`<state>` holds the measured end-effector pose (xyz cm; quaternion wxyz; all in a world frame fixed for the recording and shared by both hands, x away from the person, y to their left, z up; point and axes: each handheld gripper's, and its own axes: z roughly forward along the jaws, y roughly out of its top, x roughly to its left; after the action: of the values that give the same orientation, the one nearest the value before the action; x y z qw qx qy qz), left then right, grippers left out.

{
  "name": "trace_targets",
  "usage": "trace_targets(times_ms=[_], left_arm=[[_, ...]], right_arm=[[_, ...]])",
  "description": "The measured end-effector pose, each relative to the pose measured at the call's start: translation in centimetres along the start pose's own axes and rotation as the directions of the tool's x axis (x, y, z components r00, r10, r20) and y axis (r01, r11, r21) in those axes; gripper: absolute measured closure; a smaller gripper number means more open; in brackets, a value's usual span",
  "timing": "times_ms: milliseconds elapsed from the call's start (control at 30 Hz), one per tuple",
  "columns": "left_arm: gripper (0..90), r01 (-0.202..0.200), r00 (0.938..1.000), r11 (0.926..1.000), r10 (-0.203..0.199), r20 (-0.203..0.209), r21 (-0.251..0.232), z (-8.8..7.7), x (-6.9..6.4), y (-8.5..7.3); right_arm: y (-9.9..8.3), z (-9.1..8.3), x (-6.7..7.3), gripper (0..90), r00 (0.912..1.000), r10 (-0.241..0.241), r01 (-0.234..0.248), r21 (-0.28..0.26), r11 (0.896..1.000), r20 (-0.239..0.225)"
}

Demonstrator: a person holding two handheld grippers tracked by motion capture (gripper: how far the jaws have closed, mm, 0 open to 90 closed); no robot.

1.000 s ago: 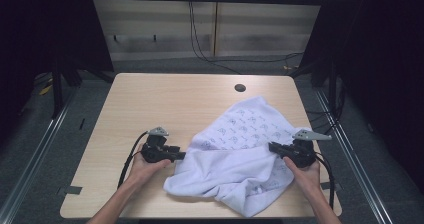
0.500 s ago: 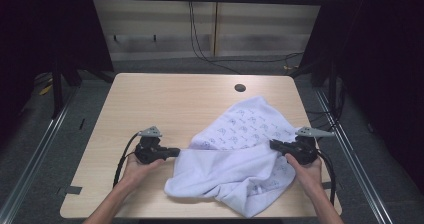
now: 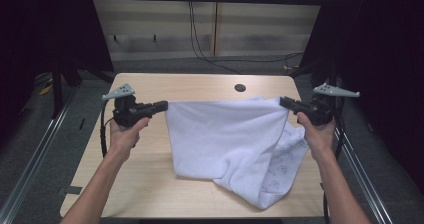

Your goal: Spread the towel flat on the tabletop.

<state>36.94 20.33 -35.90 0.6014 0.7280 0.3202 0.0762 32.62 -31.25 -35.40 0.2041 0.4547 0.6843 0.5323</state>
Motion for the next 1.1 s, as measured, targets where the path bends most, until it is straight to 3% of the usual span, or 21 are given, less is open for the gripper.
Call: trace_targets(times_ms=[33,67,100,133,233,367,533,600,633,667,700,733,767,833,867,900,933,1000,1033,1067,1100], left_arm=[[88.9,0.0,1.0,1.0,0.0,0.0,0.0,0.0,0.0,0.0],[88.9,0.014,0.9995,0.9986,-0.013,0.028,-0.052,-1.0,-0.5,0.8],[88.8,0.007,0.9987,0.9977,-0.003,0.051,-0.068,-1.6,-1.0,1.0],[88.8,-0.026,0.9983,0.9975,0.03,0.049,-0.065,-2.3,-1.7,0.9],[88.8,-0.067,0.9945,0.997,0.07,0.079,-0.039,-4.3,-3.2,-1.0],[88.8,-0.075,0.9908,0.9966,0.07,0.116,0.034,-6.7,-4.8,-5.4],[88.6,-0.061,0.9827,0.9917,0.04,0.181,0.114,-9.1,-7.2,-10.7],[88.5,-0.053,0.9819,0.9948,0.036,0.186,0.087,-10.2,-8.5,-12.5],[88.5,-0.05,0.975,0.9963,0.034,0.22,0.07,-10.9,-9.2,-13.0],[88.5,-0.075,0.9683,0.9935,0.051,0.244,0.086,-12.0,-10.6,-13.5],[88.5,-0.08,0.9674,0.9934,0.058,0.247,0.082,-12.6,-11.1,-13.7],[88.4,-0.074,0.9587,0.9939,0.048,0.28,0.081,-13.4,-11.7,-14.0],[88.2,-0.084,0.9578,0.9926,0.056,0.282,0.087,-13.9,-12.0,-14.2],[87.6,-0.08,0.9563,0.993,0.052,0.288,0.086,-14.3,-12.2,-14.4],[79.9,-0.069,0.9612,0.9937,0.043,0.273,0.088,-14.3,-11.8,-14.4],[75.3,-0.052,0.9638,0.9946,0.027,0.265,0.089,-14.1,-11.4,-14.3],[73.9,-0.05,0.9576,0.9947,0.022,0.287,0.09,-13.8,-10.9,-14.0],[70.9,-0.051,0.9565,0.9941,0.021,0.291,0.096,-12.9,-10.1,-13.5],[69.7,-0.037,0.9519,0.9942,0.004,0.306,0.101,-12.0,-9.4,-13.2],[70.1,-0.037,0.9529,0.9925,0.0,0.303,0.116,-11.3,-8.9,-13.0],[70.5,-0.032,0.9598,0.9901,-0.008,0.281,0.136,-9.9,-8.2,-12.7]], right_arm=[[0.0,0.0,0.0,86.2,1.0,0.0,0.0,0.0,1.0,0.0],[0.9,-0.5,0.2,86.3,1.0,-0.004,0.003,-0.026,1.0,-0.005],[1.9,-1.6,0.7,86.3,0.9993,-0.002,-0.002,-0.092,0.996,-0.038],[2.1,-2.3,1.2,86.3,0.9981,-0.006,-0.002,-0.126,0.992,-0.062],[1.2,-4.5,2.7,86.3,0.9942,-0.035,0.022,-0.132,0.991,-0.102],[-3.0,-7.4,4.9,86.3,0.9815,-0.047,0.032,-0.081,0.996,-0.186],[-9.4,-9.9,7.5,86.3,0.9711,-0.013,0.015,0.005,1.0,-0.238],[-11.7,-11.2,8.6,86.3,0.9664,0.022,-0.011,0.041,0.999,-0.256],[-12.6,-12.0,9.3,86.3,0.9674,0.029,-0.017,0.051,0.999,-0.252],[-13.3,-12.7,10.0,86.3,0.9667,0.035,-0.019,0.068,0.998,-0.254],[-13.8,-14.2,11.4,86.0,0.9688,0.016,0.003,0.078,0.997,-0.247],[-13.9,-14.9,11.9,85.8,0.9671,0.012,0.006,0.07,0.998,-0.254],[-13.9,-16.0,12.7,84.0,0.9644,0.009,0.005,0.052,0.999,-0.264],[-13.8,-16.7,13.0,79.6,0.9659,0.003,0.009,0.044,0.999,-0.259],[-13.4,-17.5,13.2,76.6,0.962,0.009,0.0,0.035,0.999,-0.273],[-13.3,-17.4,13.0,74.4,0.9639,-0.007,0.018,0.037,0.999,-0.266],[-13.2,-17.2,12.7,70.6,0.9654,-0.016,0.03,0.049,0.998,-0.26],[-13.4,-16.2,11.6,69.0,0.9683,0.02,-0.003,0.068,0.998,-0.249],[-13.5,-15.7,11.2,67.8,0.9724,0.017,0.003,0.087,0.996,-0.233],[-13.8,-14.7,10.6,66.2,0.9801,0.012,0.01,0.109,0.994,-0.198],[-14.0,-14.0,10.2,66.0,0.9798,0.021,0.004,0.124,0.992,-0.199]])
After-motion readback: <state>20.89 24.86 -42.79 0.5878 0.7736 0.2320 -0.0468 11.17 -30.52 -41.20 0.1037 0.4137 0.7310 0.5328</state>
